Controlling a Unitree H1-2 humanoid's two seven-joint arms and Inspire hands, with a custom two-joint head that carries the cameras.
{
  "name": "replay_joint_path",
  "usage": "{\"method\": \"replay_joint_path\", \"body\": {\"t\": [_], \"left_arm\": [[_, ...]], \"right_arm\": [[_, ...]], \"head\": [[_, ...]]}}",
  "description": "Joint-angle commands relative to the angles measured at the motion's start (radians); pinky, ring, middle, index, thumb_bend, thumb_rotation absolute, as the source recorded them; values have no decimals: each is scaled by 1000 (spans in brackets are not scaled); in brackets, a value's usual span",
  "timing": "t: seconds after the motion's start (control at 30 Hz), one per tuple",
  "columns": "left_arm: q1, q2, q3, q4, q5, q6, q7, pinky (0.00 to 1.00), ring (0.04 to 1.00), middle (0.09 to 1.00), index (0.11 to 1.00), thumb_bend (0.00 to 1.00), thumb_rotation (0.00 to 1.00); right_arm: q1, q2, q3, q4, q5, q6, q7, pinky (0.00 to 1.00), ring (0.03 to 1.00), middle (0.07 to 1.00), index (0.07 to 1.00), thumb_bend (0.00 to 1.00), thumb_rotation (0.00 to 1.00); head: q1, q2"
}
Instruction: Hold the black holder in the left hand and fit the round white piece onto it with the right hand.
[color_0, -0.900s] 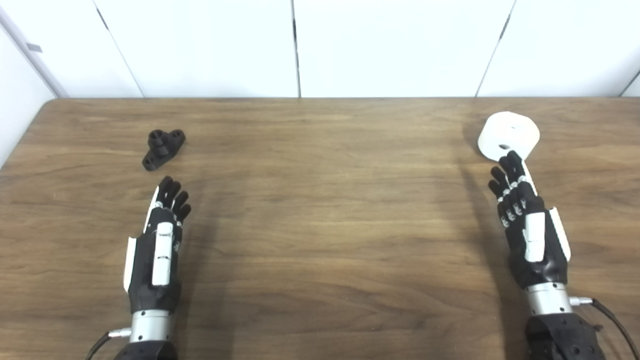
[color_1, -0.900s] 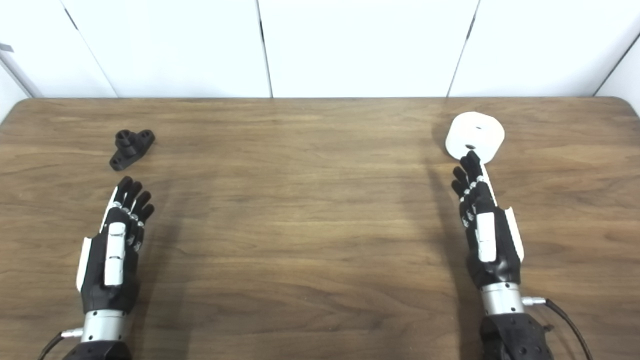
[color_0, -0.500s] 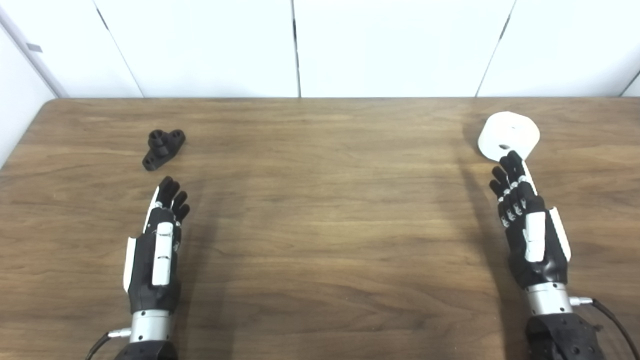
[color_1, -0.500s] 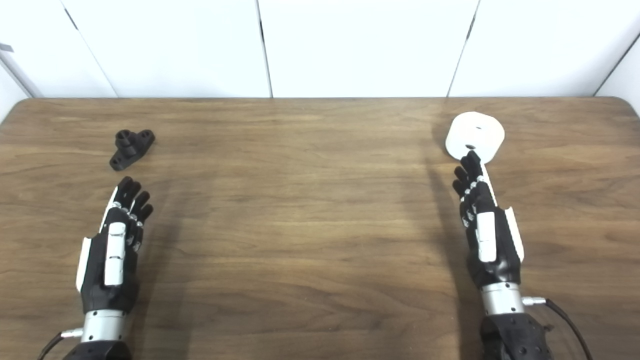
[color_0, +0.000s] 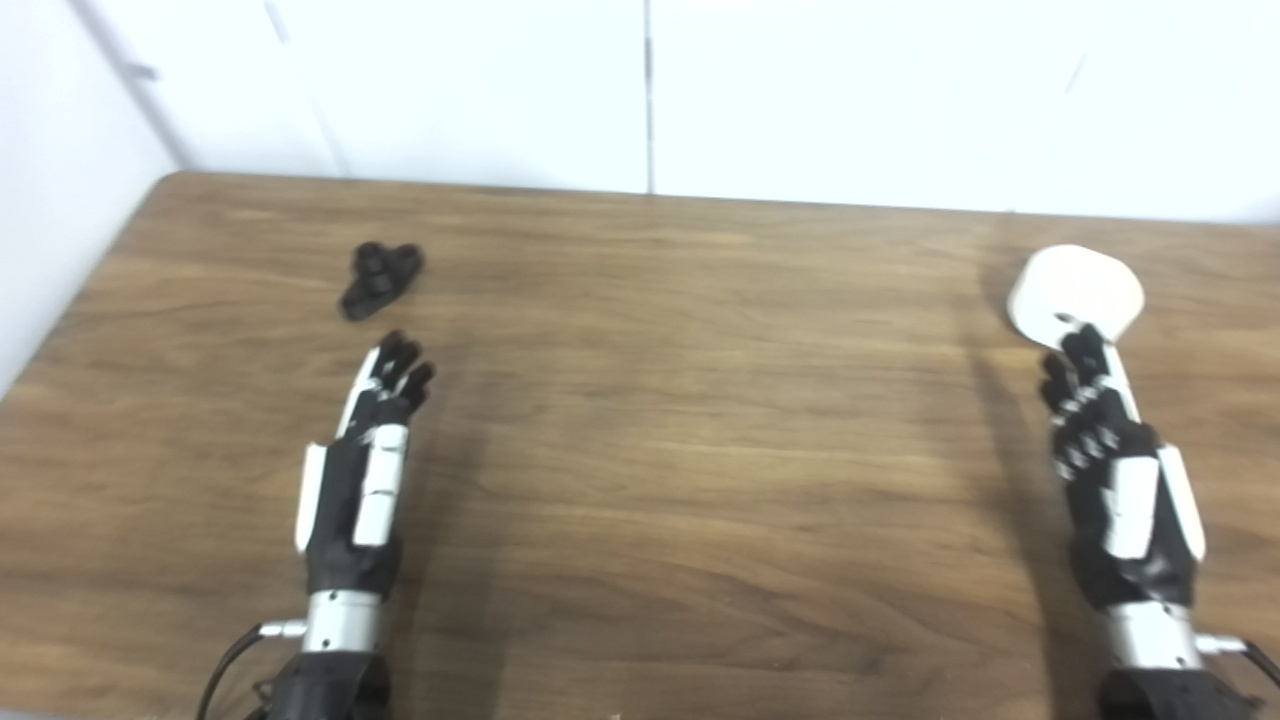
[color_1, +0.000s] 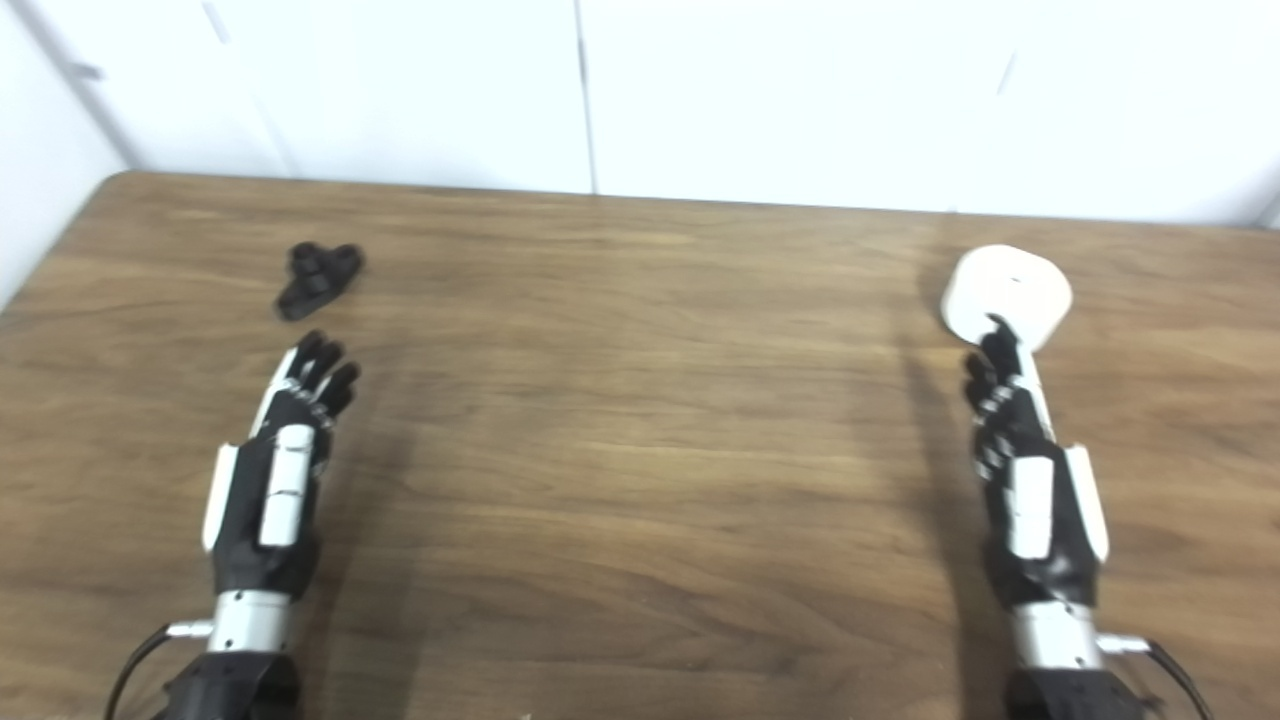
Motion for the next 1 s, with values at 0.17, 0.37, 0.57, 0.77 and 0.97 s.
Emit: {"method": "replay_joint_path", "body": {"t": [0.17, 0.37, 0.57, 0.77, 0.97], "left_arm": [[17, -108, -32, 95, 41, -73, 20, 935, 936, 948, 954, 466, 808], [12, -115, -42, 136, 44, -112, 21, 955, 945, 950, 958, 459, 787], [15, -118, -52, 143, 36, -117, 17, 957, 947, 947, 963, 481, 760], [29, -122, -55, 108, 91, -85, 39, 931, 939, 936, 966, 517, 751], [43, -128, -46, 55, 157, -47, 85, 861, 909, 908, 924, 469, 493]], "right_arm": [[41, -22, -2, 131, 28, -78, 42, 1000, 998, 1000, 1000, 646, 992], [37, -30, -2, 162, 45, -90, 53, 1000, 1000, 1000, 1000, 643, 1000], [35, -33, -10, 175, 66, -90, 60, 1000, 1000, 1000, 998, 645, 1000], [45, -43, -15, 153, 77, -75, 69, 1000, 1000, 999, 996, 638, 1000], [57, -47, -18, 133, 89, -67, 71, 1000, 992, 998, 999, 666, 999]], "head": [[50, -55], [78, -100], [90, -109], [73, -92], [61, -83]]}}
